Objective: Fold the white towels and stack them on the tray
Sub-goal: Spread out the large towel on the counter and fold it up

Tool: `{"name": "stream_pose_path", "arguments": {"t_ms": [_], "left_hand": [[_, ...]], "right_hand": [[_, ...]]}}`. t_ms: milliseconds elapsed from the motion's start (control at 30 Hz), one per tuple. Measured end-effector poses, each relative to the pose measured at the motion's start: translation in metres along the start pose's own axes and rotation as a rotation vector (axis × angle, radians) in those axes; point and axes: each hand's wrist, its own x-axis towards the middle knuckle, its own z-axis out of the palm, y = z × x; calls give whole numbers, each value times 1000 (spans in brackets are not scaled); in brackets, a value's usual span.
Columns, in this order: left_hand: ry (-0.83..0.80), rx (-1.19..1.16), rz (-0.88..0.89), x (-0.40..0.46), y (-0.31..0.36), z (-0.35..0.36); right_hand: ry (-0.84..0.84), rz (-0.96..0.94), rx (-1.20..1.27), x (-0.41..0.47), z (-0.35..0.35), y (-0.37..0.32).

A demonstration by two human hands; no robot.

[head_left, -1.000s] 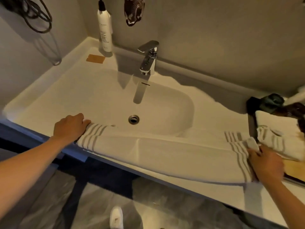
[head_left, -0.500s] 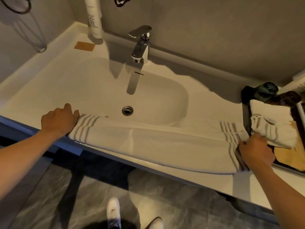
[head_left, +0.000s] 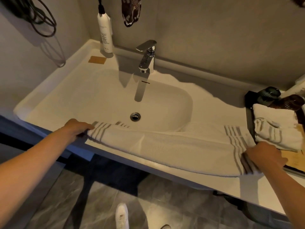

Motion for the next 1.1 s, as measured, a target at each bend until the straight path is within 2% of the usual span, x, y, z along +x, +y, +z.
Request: {"name": "stream_pose_path", "arguments": {"t_ms": [67,167,300,433,533,600,667,733,767,833,933,1000,1100], "left_hand": [[-14,-113,-10,-3,7,-3],[10,-119,72,-9,16,-13],[53,-202,120,-18,-3,-27],[127,39,41,-19,-42,-27],[163,237,96,-20,-45,-14],[133,316,156,-28,-31,-1],[234,451,289,-36,-21,14],[353,706,650,-45,-20,28],[290,783,823,-50,-19,39],[61,804,962,-58,-9,62],[-255,866,852,-58,14,84],[-398,971,759,-48,29,93],[-397,1046,776,-45,43,94]], "right_hand": [[5,-34,59,-2,-7,4],[13,-81,174,-3,-19,10],[-12,-51,244,-12,-33,21],[-170,-30,191,-24,-35,37],[-122,-60,130,-29,-26,31],[86,-168,-43,-28,-19,19],[253,-404,-177,-30,-11,4],[219,-729,-174,-33,4,-15],[145,-863,-173,-35,14,-20],[1,-984,-183,-37,29,-27],[-62,-987,-164,-35,37,-31],[-69,-983,-212,-30,26,-35],[-159,-983,-312,-31,8,-39]]}}
